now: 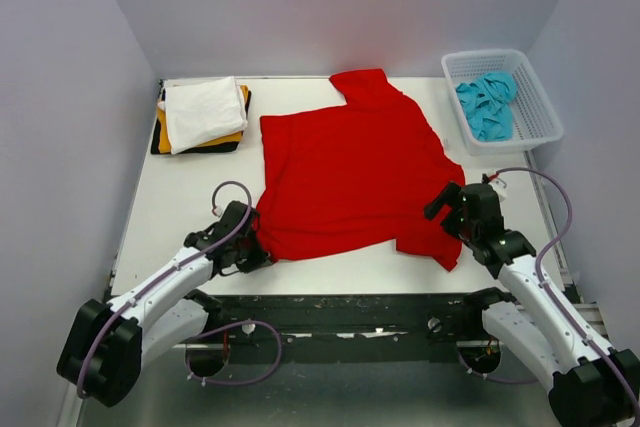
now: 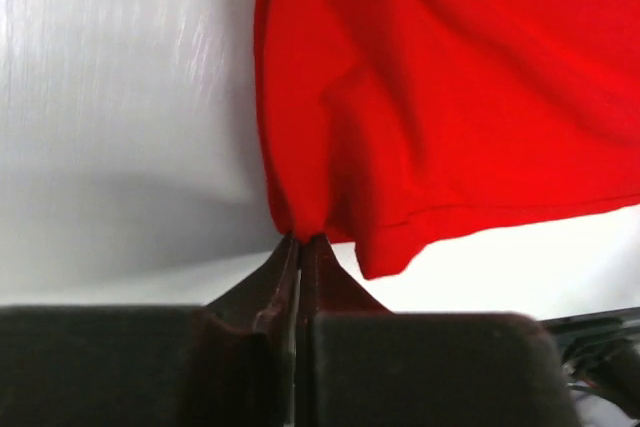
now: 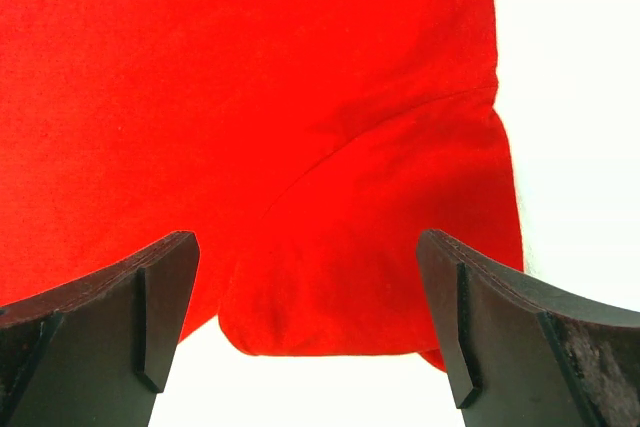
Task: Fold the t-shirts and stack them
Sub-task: Flatten out the tshirt
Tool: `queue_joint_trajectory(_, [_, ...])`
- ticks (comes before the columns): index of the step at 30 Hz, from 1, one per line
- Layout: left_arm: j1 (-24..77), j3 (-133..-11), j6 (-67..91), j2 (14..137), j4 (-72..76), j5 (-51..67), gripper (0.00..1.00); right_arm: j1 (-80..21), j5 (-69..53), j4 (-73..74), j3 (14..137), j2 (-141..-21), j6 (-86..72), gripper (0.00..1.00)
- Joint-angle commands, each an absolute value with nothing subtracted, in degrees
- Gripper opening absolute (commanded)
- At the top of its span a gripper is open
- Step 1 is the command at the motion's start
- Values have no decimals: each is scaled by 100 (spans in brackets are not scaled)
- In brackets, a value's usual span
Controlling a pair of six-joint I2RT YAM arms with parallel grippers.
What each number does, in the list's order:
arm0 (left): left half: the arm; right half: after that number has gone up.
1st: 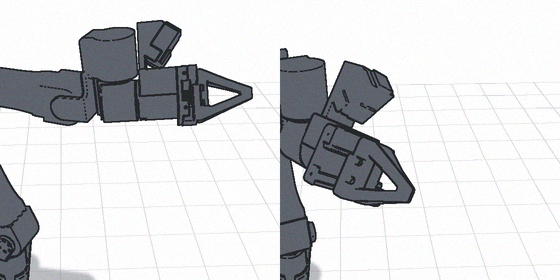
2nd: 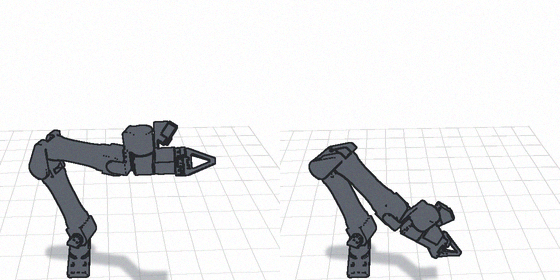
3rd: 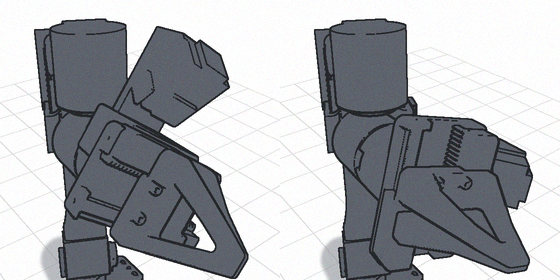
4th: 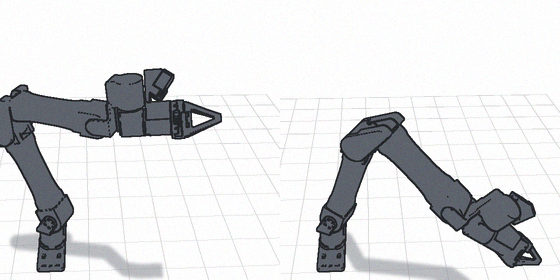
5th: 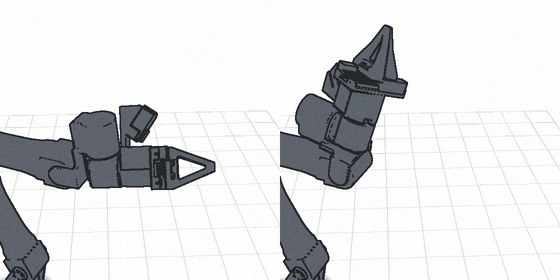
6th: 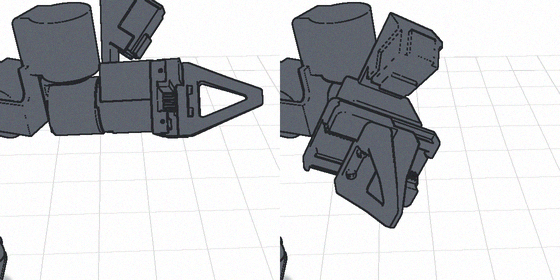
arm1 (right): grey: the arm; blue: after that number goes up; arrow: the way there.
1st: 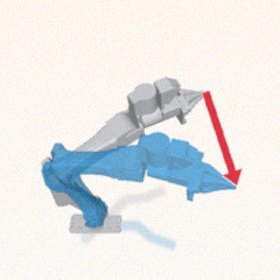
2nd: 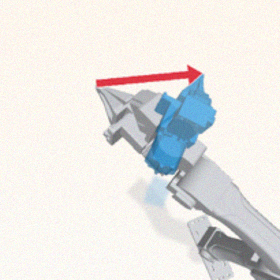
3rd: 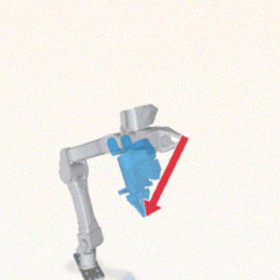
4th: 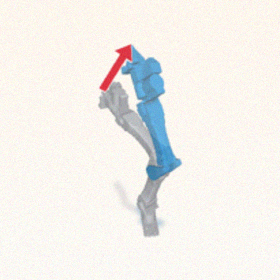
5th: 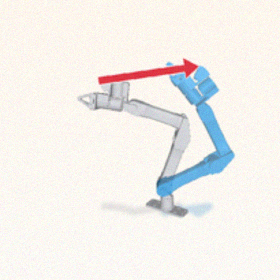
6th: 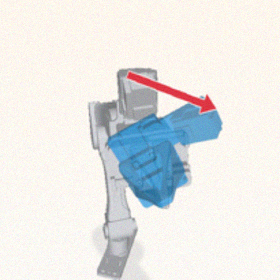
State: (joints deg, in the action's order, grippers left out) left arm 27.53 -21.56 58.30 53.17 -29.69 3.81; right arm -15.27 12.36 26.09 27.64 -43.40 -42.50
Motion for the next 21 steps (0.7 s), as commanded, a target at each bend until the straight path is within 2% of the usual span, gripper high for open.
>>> queue_joint_trajectory(1, [2799,-2213,5681,5653,-2853,315,0,-1503,1397,2841,2931,-4356,-4157,100])
queue_joint_trajectory(6, [2817,-2398,5418,5616,-2855,45,0,-1502,1184,3119,3076,-4347,-4120,100])
queue_joint_trajectory(14, [2821,-2485,5197,4332,-2833,-928,0,-1503,373,3837,3159,-4381,-4655,100])
queue_joint_trajectory(19, [2810,-2494,5040,3999,-2581,-987,0,-1511,682,4150,3083,-4556,-5139,100])
queue_joint_trajectory(21, [2812,-2575,5044,3999,-2637,-1090,0,-1516,1182,4401,3106,-4488,-5422,100])
